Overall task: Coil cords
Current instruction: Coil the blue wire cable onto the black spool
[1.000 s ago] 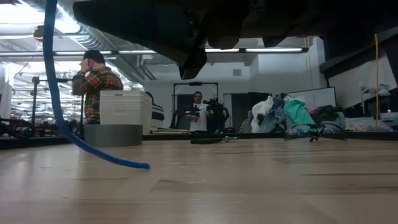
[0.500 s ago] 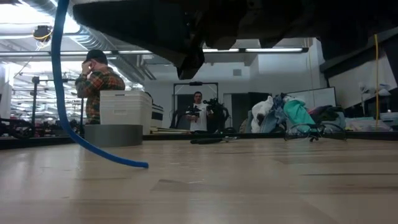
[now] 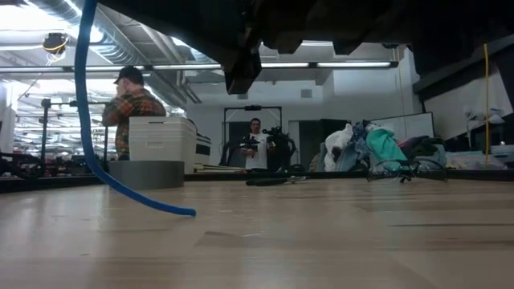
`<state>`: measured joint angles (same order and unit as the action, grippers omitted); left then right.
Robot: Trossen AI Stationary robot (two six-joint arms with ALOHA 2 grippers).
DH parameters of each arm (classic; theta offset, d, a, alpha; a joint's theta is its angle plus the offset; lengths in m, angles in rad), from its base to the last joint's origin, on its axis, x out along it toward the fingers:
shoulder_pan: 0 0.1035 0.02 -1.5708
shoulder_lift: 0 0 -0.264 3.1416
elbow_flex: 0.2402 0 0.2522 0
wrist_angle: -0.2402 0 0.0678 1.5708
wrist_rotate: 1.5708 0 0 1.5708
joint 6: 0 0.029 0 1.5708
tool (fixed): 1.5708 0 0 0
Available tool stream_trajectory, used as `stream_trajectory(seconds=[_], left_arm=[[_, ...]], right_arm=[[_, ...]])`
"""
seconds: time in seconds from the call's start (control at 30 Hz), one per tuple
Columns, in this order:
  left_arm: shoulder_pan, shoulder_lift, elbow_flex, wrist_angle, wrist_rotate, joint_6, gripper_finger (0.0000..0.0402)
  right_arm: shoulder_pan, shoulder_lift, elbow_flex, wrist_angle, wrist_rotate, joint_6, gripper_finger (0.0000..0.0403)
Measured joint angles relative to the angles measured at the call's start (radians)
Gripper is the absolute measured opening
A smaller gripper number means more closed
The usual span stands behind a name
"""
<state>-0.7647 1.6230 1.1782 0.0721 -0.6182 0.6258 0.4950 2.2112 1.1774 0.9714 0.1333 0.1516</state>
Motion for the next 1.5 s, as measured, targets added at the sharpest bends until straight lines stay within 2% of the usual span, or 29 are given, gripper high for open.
stream_trajectory(seconds=[0.3,0.6,1.5], left_arm=[[0.002,0.0,0.0,0.0,0.0,0.002,0.0],[0.001,0.0,0.001,-0.002,0.002,0.0,0.0],[-0.024,0.0,0.001,-0.02,-0.025,-0.021,0.0]], right_arm=[[0.0,0.01,0.003,0.008,0.004,0.0,0.0127],[-0.005,0.103,0.114,-0.005,-0.032,0.034,0.0127],[-0.013,0.109,0.117,-0.099,-0.074,0.05,0.0126]])
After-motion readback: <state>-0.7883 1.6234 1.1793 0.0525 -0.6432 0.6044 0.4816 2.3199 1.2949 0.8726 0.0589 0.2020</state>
